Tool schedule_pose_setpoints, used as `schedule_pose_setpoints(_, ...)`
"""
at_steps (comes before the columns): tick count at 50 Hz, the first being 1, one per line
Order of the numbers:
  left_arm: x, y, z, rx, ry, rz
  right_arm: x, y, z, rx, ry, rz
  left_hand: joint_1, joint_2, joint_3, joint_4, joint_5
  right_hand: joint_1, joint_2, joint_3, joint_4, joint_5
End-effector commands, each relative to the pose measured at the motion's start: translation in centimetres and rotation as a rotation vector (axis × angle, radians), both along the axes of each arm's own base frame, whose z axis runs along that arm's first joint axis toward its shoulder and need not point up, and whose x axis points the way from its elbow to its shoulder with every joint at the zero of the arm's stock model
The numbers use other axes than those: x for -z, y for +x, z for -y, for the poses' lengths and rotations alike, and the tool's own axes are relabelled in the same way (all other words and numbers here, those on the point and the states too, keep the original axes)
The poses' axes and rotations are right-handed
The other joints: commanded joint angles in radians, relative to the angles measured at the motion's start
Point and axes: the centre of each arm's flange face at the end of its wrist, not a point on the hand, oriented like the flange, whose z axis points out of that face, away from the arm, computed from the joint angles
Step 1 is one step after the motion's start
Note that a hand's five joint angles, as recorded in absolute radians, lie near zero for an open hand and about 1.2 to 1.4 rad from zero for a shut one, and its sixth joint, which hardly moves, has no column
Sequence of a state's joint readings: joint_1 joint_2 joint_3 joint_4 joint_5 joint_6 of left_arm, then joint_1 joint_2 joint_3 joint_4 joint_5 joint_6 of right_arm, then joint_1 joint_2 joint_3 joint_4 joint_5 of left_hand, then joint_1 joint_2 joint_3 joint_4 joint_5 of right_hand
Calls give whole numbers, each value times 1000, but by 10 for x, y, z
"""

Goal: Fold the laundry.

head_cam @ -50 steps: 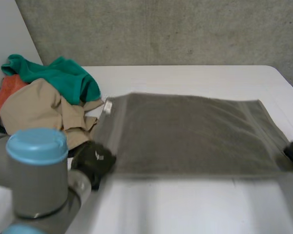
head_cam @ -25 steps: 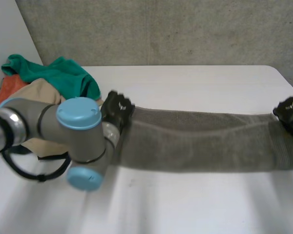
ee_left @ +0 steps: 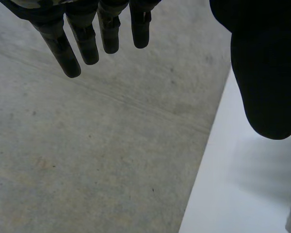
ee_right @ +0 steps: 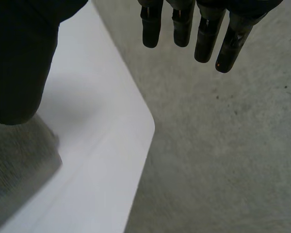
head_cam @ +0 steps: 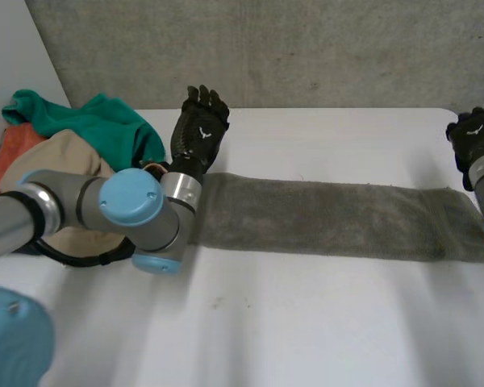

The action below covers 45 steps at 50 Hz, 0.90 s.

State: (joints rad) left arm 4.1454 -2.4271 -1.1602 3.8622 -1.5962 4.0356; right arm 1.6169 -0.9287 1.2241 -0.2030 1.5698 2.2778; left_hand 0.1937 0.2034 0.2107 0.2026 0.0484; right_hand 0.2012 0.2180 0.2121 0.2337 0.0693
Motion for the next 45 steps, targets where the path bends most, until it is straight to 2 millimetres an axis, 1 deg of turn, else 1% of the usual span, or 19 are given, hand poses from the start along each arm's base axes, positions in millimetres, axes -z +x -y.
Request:
schedule_pose_setpoints(1,-13,15,-46,45,98,-51,-13,-29,-51,-83,187,157,-19,-29,-36,-28,-48,-27,-44,-38,-59,-69)
schedule_pose_setpoints(3,-19,24,-59,54,127,-75,-5,-38,-59,-82,258,185,-19,-29,-36,-28,-48,-27,-44,-38,-59,-69)
schedule_pose_setpoints(4,-19,27,-63,54,140,-81,2,-45,-65,-85,318,215,-19,-29,-36,-28,-48,62,45,51,29,19)
schedule_pose_setpoints(8,-19,35,-78,71,195,-120,13,-56,-72,-87,390,257,-19,-29,-36,-28,-48,165,148,154,133,123)
schedule_pose_setpoints(11,-16,38,-84,80,227,-139,19,-65,-69,-70,394,261,-19,-29,-36,-28,-48,210,193,199,177,167)
schedule_pose_setpoints(13,-16,38,-87,84,231,-142,36,-71,-64,-55,414,265,-19,-29,-36,-28,-48,242,225,231,209,199)
schedule_pose_setpoints(16,-16,38,-89,85,235,-141,52,-74,-57,-51,415,264,-19,-29,-36,-28,-48,274,257,263,242,232)
schedule_pose_setpoints(21,-15,39,-88,83,237,-140,67,-76,-49,-52,409,259,-19,-29,-36,-28,-48,377,360,366,344,334)
schedule_pose_setpoints(23,-15,39,-88,82,236,-140,73,-77,-46,-48,406,256,-19,-29,-36,-28,-48,552,535,541,520,509)
schedule_pose_setpoints(24,-15,39,-88,82,236,-140,74,-79,-42,-44,394,249,-19,-29,-36,-28,-48,1073,1057,1062,1041,1031)
schedule_pose_setpoints(25,-15,39,-88,80,236,-141,73,-81,-40,-36,385,243,-19,-29,-36,-28,-48,1194,1177,1183,1161,1151)
schedule_pose_setpoints(27,-16,39,-89,82,235,-141,69,-86,-36,-9,362,232,-19,-29,-36,-28,-48,1195,1178,1184,1163,1152)
schedule_pose_setpoints(31,-24,42,-89,66,223,-154,51,-118,-25,109,251,178,-19,-29,-36,-28,-48,1195,1178,1184,1163,1152)
schedule_pose_setpoints(32,-26,42,-89,61,220,-159,39,-128,-21,139,200,137,-19,-29,-36,-28,-48,1195,1178,1184,1163,1152)
schedule_pose_setpoints(38,-40,48,-91,46,204,-175,24,-138,-13,142,130,-97,-19,-29,-36,-28,-48,1195,1178,1184,1163,1152)
schedule_pose_setpoints(40,-42,49,-92,45,204,-177,19,-135,-11,114,110,-177,-19,-29,-36,-28,-48,1195,1178,1184,1163,1152)
schedule_pose_setpoints(43,-42,52,-93,38,210,-173,15,-125,-8,73,79,-215,-19,-29,-36,-28,-48,1195,1178,1184,1163,1152)
schedule_pose_setpoints(44,-41,53,-93,36,212,-172,8,-103,-8,7,40,-210,-19,-29,-36,-28,-48,1195,1178,1184,1163,1152)
schedule_pose_setpoints(45,-41,56,-92,27,216,-170,4,-89,-9,-37,14,-202,-19,-29,-36,-28,-48,1195,1178,1184,1163,1152)
